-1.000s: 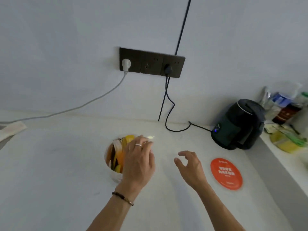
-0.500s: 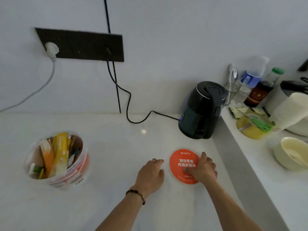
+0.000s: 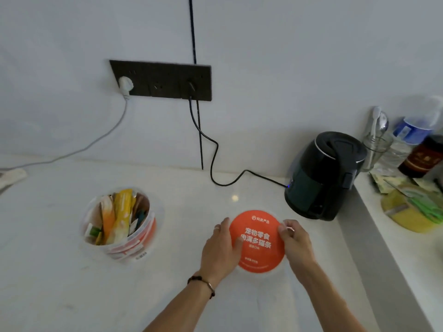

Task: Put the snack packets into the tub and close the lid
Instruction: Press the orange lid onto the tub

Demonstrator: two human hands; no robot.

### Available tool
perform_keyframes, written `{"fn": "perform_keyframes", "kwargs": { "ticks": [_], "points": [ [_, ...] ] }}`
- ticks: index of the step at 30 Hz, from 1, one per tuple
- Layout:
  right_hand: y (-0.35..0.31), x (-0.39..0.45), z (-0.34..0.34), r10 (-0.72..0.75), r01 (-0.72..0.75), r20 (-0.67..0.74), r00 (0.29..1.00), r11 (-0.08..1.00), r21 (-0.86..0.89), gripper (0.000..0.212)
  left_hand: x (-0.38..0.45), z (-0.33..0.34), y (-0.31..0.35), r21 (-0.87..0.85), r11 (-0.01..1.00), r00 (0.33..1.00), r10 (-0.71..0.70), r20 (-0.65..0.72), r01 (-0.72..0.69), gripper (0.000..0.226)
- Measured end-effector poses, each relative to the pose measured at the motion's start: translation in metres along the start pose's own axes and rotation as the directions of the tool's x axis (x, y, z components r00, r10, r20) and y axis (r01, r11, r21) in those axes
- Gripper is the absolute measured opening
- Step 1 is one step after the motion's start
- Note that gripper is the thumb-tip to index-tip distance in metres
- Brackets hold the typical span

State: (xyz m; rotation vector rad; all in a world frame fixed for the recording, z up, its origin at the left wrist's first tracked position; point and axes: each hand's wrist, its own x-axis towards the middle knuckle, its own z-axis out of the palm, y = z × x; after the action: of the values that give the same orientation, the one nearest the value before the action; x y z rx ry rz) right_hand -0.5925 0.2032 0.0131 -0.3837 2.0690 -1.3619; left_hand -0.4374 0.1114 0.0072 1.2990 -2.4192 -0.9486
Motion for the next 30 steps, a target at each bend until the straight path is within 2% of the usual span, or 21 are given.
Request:
{"fn": "perform_keyframes", "kwargs": {
  "ticks": [3,6,10,12,15,18,25,28,30],
  "points": [
    [-0.031,-0.018,0.041,-0.035,0.031,0.034,0.999,0.995,0.091,0.017,0.0,-0.053,-0.008,0.03,0.999,0.966,0.048,-0.255,-0.042,0.049],
    [-0.064,-0.035,0.096,-0.136,0.131,0.057,0.989,0.988,0.084,0.017,-0.004,-0.11,-0.033,0.056,0.998,0.899,0.049,-0.436,-0.027,0.041],
    [-0.105,-0.06,0.188,-0.267,0.269,0.197,0.943,0.963,0.017,0.025,-0.009,-0.183,-0.091,0.031,0.994,0.795,-0.064,-0.604,0.104,0.034],
    [-0.118,-0.067,0.226,-0.332,0.351,0.202,0.922,0.934,-0.07,0.025,-0.005,-0.209,-0.12,0.015,0.98,0.753,-0.145,-0.642,0.201,0.03],
    [-0.121,-0.076,0.276,-0.427,0.447,0.135,0.894,0.859,-0.247,0.025,0.002,-0.23,-0.164,0.027,0.959,0.75,-0.203,-0.629,0.282,0.031],
    [-0.109,-0.081,0.302,-0.456,0.463,0.116,0.882,0.797,-0.387,0.025,0.005,-0.231,-0.192,0.068,0.946,0.773,-0.216,-0.597,0.317,0.032],
    [-0.108,-0.074,0.302,-0.553,0.514,0.061,0.831,0.723,-0.462,0.024,0.017,-0.229,-0.201,0.019,0.955,0.803,-0.238,-0.546,0.296,0.032],
    [-0.112,-0.068,0.3,-0.569,0.507,0.039,0.821,0.697,-0.507,0.021,0.022,-0.229,-0.2,0.022,0.949,0.841,-0.269,-0.47,0.315,0.034],
    [-0.115,-0.064,0.301,-0.562,0.503,0.071,0.824,0.668,-0.548,0.021,0.027,-0.229,-0.202,0.046,0.938,0.868,-0.298,-0.397,0.343,0.044]
  ]
}}
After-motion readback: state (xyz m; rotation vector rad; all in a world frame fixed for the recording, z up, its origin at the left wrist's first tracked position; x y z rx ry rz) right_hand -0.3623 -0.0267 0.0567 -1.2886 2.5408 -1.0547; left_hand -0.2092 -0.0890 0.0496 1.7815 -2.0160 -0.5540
